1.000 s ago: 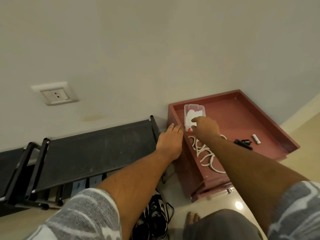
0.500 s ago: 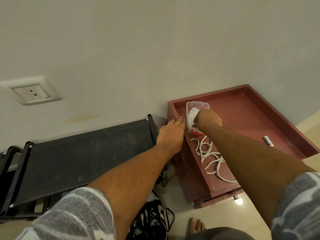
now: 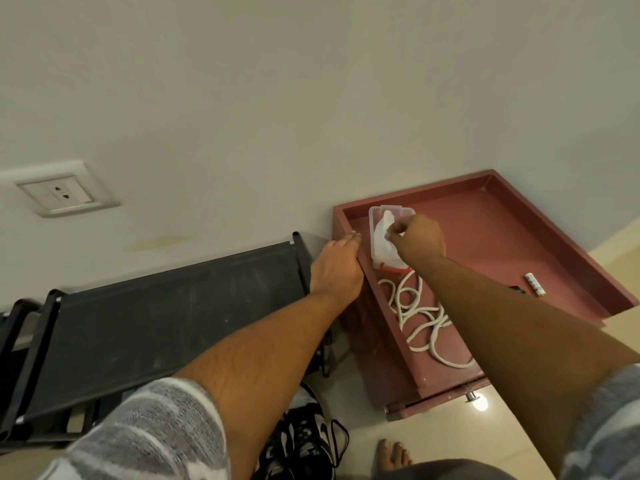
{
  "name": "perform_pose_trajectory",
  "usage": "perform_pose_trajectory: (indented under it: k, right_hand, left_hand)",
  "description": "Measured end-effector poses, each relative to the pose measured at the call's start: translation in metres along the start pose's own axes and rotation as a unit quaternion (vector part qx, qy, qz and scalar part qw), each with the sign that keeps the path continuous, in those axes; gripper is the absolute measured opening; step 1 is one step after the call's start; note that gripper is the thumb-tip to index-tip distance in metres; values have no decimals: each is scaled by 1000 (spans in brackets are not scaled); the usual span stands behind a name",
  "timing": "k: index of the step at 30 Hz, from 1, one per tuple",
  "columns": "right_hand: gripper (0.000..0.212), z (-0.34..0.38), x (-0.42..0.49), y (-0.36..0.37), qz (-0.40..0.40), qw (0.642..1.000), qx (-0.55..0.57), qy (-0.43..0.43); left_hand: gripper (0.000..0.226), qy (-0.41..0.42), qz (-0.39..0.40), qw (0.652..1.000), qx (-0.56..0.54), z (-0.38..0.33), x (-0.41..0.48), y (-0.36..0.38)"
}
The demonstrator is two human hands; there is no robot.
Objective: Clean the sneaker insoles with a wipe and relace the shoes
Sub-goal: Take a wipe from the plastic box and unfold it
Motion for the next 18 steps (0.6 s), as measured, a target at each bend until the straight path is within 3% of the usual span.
perform_pose_trajectory:
  k: [4,9,11,13,16,18]
  right_hand:
    - [8,10,-8,-27,-19,994,100,-27]
    - [12,26,-32,-51,-12,977,210,-20]
    - [10,37,-47,-52,8,966,258,-14]
    - [9,53,-63,-46,40,943,331,-8]
    - [13,83,-98,-33,79,897,434,-3]
    - [22,100,-122,-16,118,864,489,20]
  left_hand:
    - [47,-50,-27,997,-46,0,7,-16]
    - [40,-124,36,980,-153,-17,2,-39]
    - [44,-189,91,943,-258,-23,-4,-42]
    - [58,-259,118,874,-394,-28,-15,-47]
    - [80,-313,76,784,-531,-21,-36,-74]
    - [85,-326,55,753,-568,-8,-57,-97]
Point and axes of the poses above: each hand's wrist, its own x-axis towards the middle knuckle, its own y-axis out of the palm, z = x × y, the point moved 6 cm from there along x, towards the middle knuckle, and after that the axes turned 1 degree about x, right-handed, at the moved point
